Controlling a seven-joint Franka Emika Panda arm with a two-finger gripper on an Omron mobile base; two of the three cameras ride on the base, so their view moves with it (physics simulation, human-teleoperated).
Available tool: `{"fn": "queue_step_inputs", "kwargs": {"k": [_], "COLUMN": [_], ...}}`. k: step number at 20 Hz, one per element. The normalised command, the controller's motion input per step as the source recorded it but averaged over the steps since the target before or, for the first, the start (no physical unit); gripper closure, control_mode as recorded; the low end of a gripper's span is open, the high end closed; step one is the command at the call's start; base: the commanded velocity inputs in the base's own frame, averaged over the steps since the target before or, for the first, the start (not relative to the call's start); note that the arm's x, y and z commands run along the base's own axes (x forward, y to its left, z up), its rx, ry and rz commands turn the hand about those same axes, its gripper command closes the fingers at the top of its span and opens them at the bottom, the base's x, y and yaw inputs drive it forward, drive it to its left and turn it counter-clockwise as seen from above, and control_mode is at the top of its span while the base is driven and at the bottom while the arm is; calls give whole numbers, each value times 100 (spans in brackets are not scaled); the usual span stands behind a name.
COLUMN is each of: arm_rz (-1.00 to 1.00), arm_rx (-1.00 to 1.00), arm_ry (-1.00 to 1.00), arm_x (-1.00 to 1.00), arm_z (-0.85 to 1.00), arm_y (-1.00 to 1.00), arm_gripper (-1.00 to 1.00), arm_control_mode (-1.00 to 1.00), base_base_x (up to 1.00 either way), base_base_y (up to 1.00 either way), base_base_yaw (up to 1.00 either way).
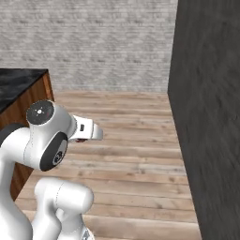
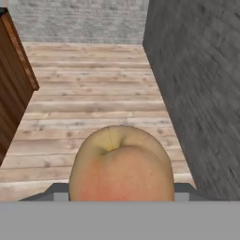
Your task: Pick the peach and mango from the fridge and place them on the plate next to the blender to make a fruit smoothie.
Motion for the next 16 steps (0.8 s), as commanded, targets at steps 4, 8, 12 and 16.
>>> {"fn": "queue_step_inputs", "kwargs": {"k": [4,8,12,16], "arm_rz": [0,0,0,0], "arm_rx": [0,0,0,0], "arm_ry": [0,0,0,0], "arm_x": [0,0,0,0], "arm_z": [0,0,0,0], "arm_y": [0,0,0,0], "arm_gripper": [100,100,100,100], "arm_control_mode": [100,100,100,100], "base_base_x": [100,100,100,100], "base_base_y": [37,39,39,39], "base_base_yaw": [0,0,0,0]}}
